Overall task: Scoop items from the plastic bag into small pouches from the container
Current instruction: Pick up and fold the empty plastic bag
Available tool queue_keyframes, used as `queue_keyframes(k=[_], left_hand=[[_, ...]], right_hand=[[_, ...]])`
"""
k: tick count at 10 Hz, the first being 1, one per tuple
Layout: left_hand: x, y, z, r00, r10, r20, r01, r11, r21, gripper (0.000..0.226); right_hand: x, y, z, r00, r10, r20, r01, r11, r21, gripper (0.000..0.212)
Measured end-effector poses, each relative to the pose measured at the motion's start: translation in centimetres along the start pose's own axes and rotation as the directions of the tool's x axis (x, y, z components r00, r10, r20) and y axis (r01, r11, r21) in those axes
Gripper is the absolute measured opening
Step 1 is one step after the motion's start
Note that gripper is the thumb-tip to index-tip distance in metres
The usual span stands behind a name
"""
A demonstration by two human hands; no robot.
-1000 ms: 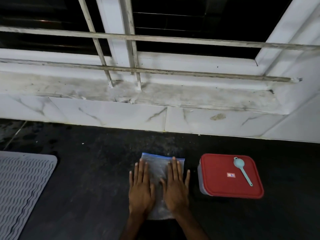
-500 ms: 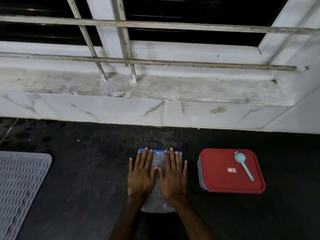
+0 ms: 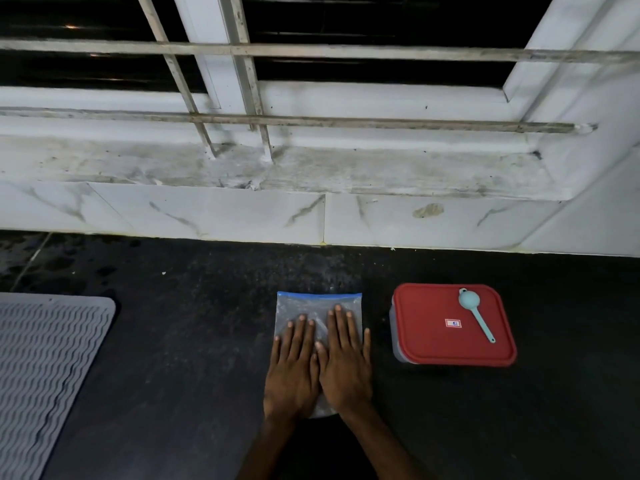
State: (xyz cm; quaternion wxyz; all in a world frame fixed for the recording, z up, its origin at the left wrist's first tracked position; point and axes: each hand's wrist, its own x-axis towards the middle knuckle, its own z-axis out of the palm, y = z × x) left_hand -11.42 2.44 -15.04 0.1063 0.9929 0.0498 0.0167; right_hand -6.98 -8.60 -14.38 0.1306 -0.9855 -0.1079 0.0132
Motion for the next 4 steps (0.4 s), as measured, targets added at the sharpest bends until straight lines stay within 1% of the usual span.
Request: queue_keyframes(k=[1,2,3,4], left_hand=[[0.1,0.1,0.0,0.999,-0.007,0.047,0.007,1.000,0.003,0.058],[0.3,0.3,-0.9,0.996,-0.028,0.082,0.024,0.999,0.040,0.061],[0.6,0.3,-2.1,0.998,-0.011,0.069,0.008,0.999,0.044,0.064],[1.3,0.6,-3.7,0.998,0.011,-0.062,-0.009,0.999,0.031,0.059]], right_hand=[[0.1,-0.1,0.0,0.999,0.018,0.042,-0.019,1.000,0.006,0.063],[0.4,-0.1,-0.6,0.998,0.024,0.064,-0.023,1.000,-0.006,0.064],[0.8,0.3,-1.8,0.997,-0.048,0.063,0.050,0.999,-0.019,0.064],[1.4,0.2,-3.8,0.994,-0.099,-0.036,0.099,0.995,0.005,0.066]])
